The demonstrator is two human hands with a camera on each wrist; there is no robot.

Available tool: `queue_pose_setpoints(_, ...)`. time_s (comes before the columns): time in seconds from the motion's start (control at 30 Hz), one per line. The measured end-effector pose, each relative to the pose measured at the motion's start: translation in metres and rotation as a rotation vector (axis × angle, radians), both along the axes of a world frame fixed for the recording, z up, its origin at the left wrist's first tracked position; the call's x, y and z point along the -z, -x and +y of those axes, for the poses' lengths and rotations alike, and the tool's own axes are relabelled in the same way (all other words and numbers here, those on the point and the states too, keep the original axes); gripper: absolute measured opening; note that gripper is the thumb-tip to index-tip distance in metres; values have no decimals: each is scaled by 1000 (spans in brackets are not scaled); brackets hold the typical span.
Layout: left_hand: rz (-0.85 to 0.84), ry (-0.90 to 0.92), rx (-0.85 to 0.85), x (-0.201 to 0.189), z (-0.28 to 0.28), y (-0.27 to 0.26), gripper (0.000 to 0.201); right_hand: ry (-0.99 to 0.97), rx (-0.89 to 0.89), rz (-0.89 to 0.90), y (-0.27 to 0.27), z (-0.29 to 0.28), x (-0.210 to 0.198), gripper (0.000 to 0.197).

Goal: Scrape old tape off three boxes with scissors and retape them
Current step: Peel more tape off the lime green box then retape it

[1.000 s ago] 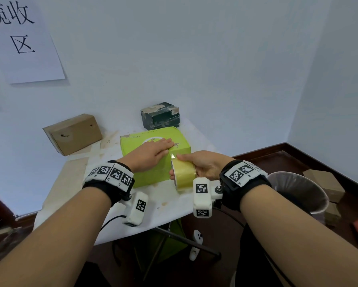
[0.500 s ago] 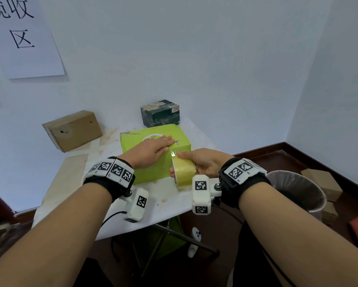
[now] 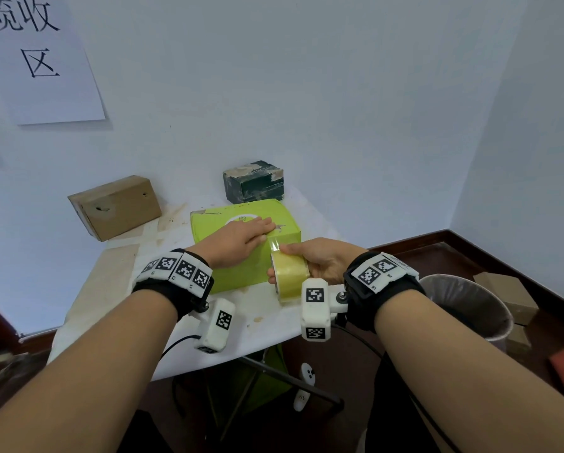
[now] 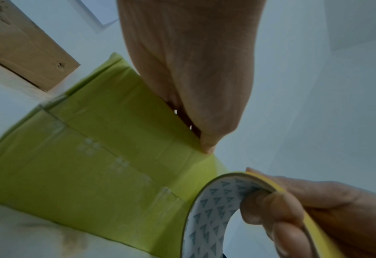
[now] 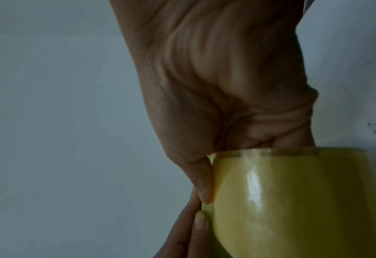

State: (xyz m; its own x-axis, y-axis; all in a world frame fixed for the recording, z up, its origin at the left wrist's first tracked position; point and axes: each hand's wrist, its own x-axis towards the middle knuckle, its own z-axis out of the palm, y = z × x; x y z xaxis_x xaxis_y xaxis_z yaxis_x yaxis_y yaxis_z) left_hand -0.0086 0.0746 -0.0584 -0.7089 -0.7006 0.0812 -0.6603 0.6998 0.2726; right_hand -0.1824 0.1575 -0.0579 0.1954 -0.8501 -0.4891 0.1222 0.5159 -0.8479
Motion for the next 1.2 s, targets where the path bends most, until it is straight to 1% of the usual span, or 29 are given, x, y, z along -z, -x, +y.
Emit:
queue_pose_setpoints(0.63,5,-12,0,-2,4,-1,43,-11,-19,11,-1,0,6,24)
queue_pose_setpoints(0.97,17,-27,-3,-1,2,-1,42,-80,-27,16,0,0,11,26)
queue_pose_setpoints(1.07,31,-7,-12,-1,2,-1,42,-94,-43,2,2,-3,15,27)
queue_pose_setpoints(1.2,76,-9,-59,-1,-2,2,39,-108,-66,-8,5,-8,18,34)
